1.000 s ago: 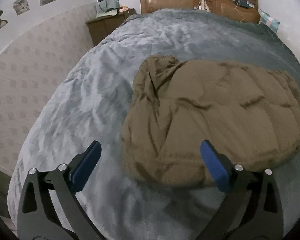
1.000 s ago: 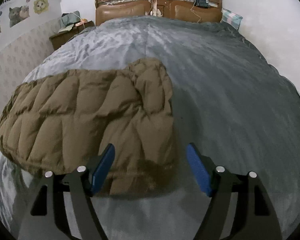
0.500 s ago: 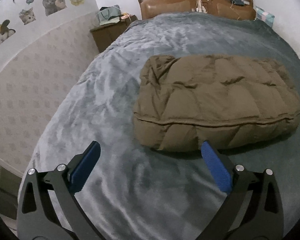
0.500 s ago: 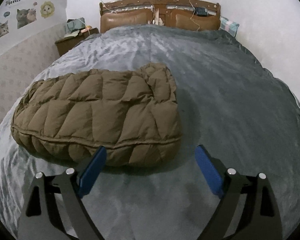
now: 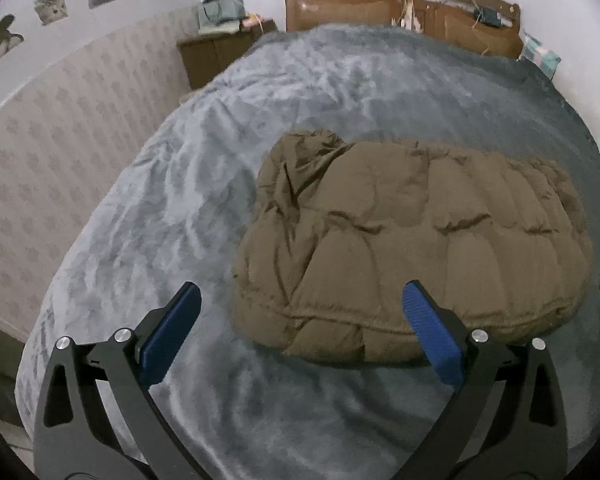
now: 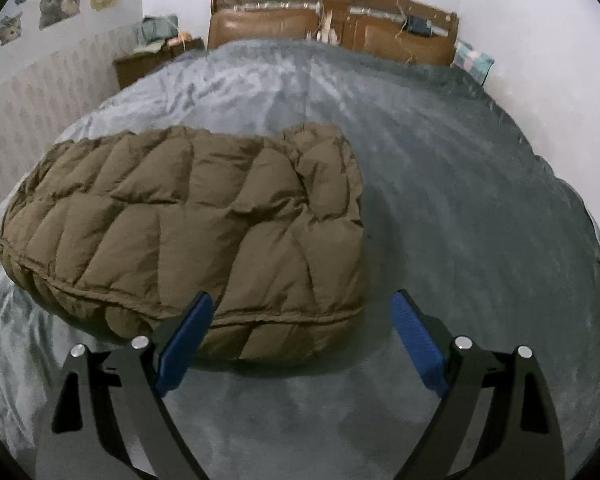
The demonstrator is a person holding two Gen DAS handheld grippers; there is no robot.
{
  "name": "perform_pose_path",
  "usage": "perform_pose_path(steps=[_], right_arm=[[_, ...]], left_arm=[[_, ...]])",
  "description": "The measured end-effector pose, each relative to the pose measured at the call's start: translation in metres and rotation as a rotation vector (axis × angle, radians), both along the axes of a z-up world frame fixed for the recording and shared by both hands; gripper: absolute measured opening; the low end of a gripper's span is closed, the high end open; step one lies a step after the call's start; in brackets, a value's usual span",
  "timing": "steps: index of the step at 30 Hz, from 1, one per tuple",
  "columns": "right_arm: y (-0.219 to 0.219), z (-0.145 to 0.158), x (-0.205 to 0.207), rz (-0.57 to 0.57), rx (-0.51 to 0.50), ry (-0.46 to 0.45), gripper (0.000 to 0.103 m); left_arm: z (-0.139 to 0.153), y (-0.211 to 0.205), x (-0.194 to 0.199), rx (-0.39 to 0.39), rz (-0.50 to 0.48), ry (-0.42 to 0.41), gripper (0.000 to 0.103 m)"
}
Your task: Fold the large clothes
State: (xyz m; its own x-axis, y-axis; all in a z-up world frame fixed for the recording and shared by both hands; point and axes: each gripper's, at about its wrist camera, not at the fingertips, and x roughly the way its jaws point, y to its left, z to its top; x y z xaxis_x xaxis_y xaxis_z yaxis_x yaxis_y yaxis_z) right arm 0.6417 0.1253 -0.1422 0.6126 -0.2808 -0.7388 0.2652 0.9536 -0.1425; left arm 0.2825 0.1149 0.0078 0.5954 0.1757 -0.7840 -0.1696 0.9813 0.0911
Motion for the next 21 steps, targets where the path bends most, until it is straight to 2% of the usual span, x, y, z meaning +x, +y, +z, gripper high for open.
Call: perform_pose_path(steps=[5, 8, 11, 17, 21], right_arm=[[-0.006, 0.012, 0.012, -0.011, 0.029, 0.053, 0.09], [-0.005, 0.018, 0.017, -0.01, 0.022, 0.065, 0.09], [-0.007, 0.025, 0.026, -0.009, 0.035, 0.071, 0.09], [-0.011, 0.019, 0.051, -0.002, 0.019, 0.046, 0.09], [-0.017, 0.011, 0.068, -0.016, 0.062, 0.026, 0.09]], left_arm=[[0.013, -0.001, 0.02, 0.005, 0.0, 0.055, 0.1], [0.017, -0.001, 0.03, -0.016, -0.007, 0.086, 0.1], [0.018, -0.005, 0.041, 0.0, -0.018, 0.109, 0.1], [0.011, -0.008, 0.064, 0.012, -0.036, 0.09, 0.1], [0.0, -0.008, 0.08, -0.013, -0.038, 0.097, 0.1]])
